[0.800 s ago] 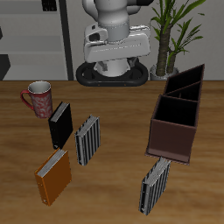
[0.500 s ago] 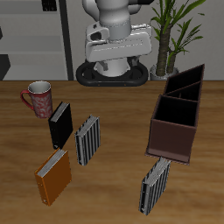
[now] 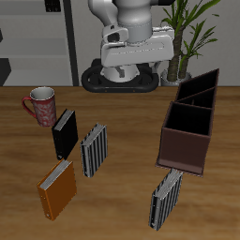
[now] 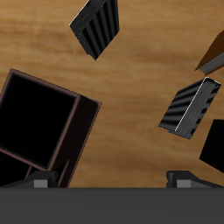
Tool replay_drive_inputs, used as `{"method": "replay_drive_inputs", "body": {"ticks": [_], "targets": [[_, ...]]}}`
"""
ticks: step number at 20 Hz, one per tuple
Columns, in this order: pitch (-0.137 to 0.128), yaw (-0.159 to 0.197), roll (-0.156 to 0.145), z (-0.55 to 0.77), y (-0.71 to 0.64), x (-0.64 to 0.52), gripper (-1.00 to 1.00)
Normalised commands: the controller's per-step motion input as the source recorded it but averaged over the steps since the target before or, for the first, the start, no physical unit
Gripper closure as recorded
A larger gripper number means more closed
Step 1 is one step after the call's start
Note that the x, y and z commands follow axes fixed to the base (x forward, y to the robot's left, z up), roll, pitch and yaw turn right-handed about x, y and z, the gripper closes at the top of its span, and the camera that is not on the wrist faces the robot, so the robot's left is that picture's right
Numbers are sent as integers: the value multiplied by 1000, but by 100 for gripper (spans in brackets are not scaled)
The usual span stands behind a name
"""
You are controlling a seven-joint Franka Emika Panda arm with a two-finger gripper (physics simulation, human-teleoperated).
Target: Place the left striped book into the left desk caddy's right compartment
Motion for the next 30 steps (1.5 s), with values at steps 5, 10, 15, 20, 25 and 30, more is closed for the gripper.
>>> {"method": "replay_drive_inputs", "body": {"ticks": [5,10,15,20,25,30], "targets": [[1,-22,-20,34,249,463,-100],[4,-43,-25,-27,228,469,-100],[36,-30,-8,-121,173,516,-100],[13,-26,-31,-63,111,432,-100],[-32,-37,-46,-60,146,551,-100],[20,-26,-50,-286,22,439,-100]]}}
